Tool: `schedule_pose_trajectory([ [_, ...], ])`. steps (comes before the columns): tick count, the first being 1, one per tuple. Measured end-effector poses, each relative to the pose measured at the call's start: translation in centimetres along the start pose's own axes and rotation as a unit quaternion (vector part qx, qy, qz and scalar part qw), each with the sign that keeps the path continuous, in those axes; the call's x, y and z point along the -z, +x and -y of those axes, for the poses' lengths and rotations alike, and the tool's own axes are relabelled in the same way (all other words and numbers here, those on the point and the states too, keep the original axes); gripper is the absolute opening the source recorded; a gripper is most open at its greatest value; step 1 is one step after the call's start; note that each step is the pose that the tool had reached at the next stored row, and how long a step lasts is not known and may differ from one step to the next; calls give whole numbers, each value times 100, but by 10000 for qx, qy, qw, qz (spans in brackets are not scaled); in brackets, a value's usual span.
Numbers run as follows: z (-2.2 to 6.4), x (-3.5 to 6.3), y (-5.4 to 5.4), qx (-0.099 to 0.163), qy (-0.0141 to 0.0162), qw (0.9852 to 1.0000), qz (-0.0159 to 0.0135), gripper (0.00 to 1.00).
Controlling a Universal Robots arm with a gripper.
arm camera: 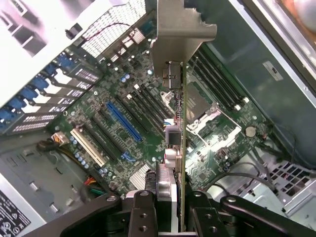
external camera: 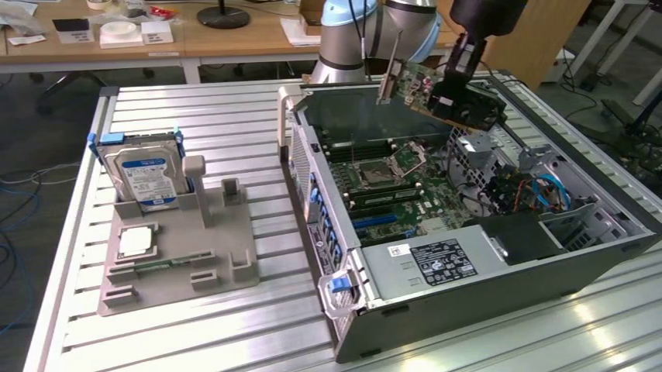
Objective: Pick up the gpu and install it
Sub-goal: 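Insert the gpu into the slot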
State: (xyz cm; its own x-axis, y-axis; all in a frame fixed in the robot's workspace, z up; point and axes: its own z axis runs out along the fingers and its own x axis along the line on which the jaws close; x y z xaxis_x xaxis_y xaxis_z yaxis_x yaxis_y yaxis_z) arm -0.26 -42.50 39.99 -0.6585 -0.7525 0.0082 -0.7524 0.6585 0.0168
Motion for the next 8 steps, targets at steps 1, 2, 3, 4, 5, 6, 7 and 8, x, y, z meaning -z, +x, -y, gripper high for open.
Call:
schedule_pose_trajectory([
  [1, 0, 0, 0, 61, 1, 10000, -1, 28],
  [2, 0, 0, 0, 122, 1, 9999, -2, 28],
  [3, 0, 0, 0, 183, 2, 9998, -3, 28],
  [4, 0, 0, 0, 246, 2, 9997, -4, 28],
  [5, 0, 0, 0, 307, 3, 9995, -5, 28],
  [6, 0, 0, 0, 368, 3, 9993, -7, 28],
  [7, 0, 0, 0, 430, 4, 9991, -8, 28],
  [8, 0, 1, 0, 492, 4, 9988, -9, 28],
])
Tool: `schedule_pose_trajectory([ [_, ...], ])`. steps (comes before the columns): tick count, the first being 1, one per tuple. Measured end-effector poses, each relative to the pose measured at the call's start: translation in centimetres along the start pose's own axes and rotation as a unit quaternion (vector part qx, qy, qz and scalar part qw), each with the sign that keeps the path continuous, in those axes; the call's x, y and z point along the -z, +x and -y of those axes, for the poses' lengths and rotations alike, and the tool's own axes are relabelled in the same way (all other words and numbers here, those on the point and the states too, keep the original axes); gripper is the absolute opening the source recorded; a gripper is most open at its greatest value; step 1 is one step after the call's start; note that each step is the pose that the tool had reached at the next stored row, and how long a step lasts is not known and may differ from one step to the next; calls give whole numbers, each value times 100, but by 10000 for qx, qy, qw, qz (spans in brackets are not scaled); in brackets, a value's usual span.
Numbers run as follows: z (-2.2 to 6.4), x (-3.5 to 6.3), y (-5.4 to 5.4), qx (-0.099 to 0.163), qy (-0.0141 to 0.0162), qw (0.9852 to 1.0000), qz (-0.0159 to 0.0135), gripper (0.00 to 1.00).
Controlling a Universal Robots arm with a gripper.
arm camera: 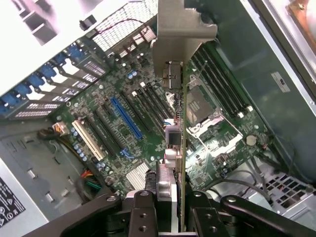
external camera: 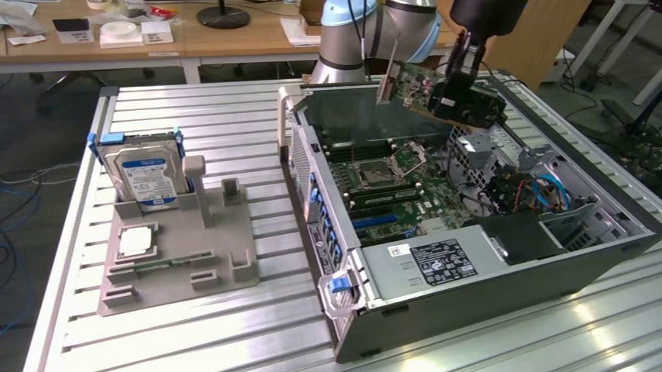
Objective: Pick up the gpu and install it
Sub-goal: 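Insert the gpu into the slot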
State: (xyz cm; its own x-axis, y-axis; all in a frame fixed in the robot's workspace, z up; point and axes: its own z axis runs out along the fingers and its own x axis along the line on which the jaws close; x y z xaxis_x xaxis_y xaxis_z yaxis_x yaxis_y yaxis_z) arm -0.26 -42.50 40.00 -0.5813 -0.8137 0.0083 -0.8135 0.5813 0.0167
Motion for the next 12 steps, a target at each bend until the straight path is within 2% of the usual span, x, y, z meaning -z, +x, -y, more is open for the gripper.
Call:
schedule_pose_trajectory([
  [6, 1, -1, 1, 391, 5, 9992, -5, 28],
  [12, 1, -1, 1, 761, 16, 9971, -6, 28],
])
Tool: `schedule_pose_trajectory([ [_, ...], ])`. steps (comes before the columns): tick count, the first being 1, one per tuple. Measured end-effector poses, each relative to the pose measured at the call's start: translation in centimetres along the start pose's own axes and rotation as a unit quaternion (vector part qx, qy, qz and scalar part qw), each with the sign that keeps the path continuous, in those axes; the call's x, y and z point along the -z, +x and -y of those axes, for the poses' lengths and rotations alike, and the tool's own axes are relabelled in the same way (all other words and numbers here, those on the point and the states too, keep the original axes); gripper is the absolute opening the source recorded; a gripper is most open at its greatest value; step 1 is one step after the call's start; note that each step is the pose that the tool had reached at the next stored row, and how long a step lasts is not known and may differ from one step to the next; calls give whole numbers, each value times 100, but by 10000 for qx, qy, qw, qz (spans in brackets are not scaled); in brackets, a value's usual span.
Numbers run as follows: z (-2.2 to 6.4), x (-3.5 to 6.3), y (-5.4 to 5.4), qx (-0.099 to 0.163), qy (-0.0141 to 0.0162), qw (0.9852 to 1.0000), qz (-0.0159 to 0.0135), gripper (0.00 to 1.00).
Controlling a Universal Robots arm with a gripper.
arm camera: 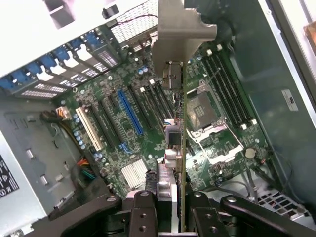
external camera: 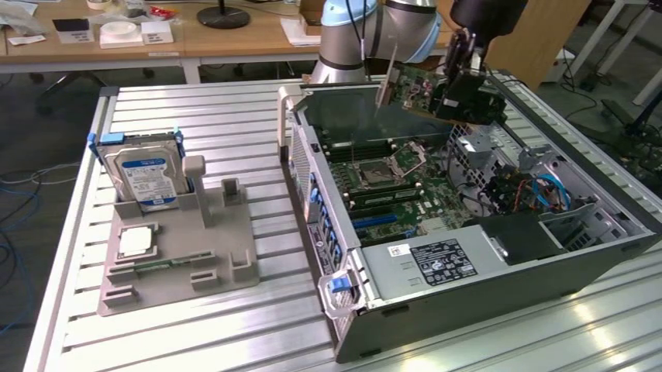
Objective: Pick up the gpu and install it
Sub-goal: 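Insert the gpu into the slot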
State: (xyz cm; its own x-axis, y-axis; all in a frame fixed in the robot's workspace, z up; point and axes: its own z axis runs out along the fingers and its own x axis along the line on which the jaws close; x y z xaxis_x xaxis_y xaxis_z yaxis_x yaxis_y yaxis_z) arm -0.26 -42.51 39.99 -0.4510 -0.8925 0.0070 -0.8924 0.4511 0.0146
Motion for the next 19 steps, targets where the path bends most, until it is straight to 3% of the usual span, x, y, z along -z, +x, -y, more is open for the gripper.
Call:
schedule_pose_trajectory([
  [5, 0, -2, 0, 385, 3, 9993, -5, 28],
  [10, 0, -4, 0, 787, 6, 9969, -11, 28],
  [15, 0, -7, 0, 1223, 9, 9925, -17, 28],
  [19, 0, -10, 0, 1587, 12, 9873, -23, 28],
])
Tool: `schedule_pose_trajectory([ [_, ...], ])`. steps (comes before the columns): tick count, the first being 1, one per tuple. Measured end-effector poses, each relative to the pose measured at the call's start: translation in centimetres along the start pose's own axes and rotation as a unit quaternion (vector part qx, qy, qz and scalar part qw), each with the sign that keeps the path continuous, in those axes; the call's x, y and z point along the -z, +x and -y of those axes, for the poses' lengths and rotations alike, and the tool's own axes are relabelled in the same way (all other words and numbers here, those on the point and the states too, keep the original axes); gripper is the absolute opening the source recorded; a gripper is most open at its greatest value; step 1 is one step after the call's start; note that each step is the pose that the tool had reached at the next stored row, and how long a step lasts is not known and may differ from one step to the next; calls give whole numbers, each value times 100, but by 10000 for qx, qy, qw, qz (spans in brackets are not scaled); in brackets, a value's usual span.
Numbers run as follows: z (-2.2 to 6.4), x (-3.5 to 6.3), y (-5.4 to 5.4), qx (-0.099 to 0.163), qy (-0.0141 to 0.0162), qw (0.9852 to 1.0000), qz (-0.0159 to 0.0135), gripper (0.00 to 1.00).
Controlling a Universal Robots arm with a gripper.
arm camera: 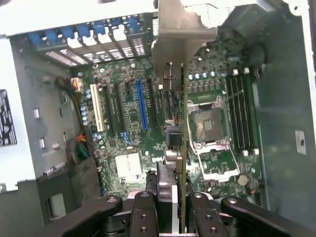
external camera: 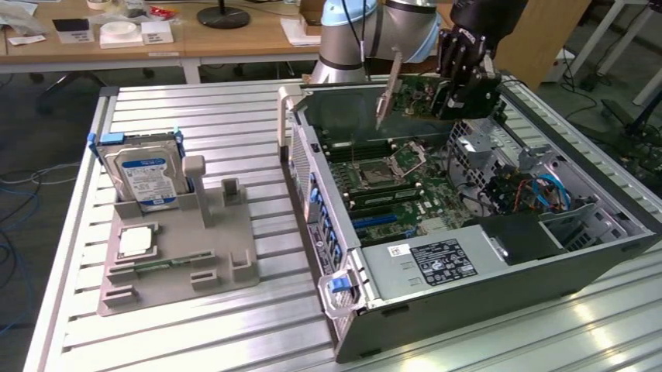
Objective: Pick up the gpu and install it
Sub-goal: 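Insert the gpu into the slot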
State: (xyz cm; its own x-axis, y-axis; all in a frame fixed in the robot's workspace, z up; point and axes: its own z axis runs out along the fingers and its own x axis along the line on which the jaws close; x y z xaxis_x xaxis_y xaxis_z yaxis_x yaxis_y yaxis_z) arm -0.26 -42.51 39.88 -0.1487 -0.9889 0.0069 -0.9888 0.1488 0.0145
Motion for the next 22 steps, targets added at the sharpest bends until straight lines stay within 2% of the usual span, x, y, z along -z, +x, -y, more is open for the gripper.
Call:
schedule_pose_trajectory([
  [5, 0, -8, -1, 402, 5, 9992, -6, 28],
  [6, 0, -12, 0, 424, 10, 9991, 7, 28],
  [7, 0, -17, 0, 436, 11, 9990, 32, 28],
  [8, 0, -20, 0, 451, 7, 9990, 75, 28],
  [11, 0, -28, 0, 486, -9, 9986, 224, 28],
  [12, 0, -33, 0, 492, -10, 9984, 261, 28],
  [13, 0, -40, 0, 497, -7, 9984, 282, 28],
  [18, 3, -97, 5, 521, 18, 9982, 286, 28],
  [22, 5, -161, 30, 520, 23, 9982, 294, 28],
])
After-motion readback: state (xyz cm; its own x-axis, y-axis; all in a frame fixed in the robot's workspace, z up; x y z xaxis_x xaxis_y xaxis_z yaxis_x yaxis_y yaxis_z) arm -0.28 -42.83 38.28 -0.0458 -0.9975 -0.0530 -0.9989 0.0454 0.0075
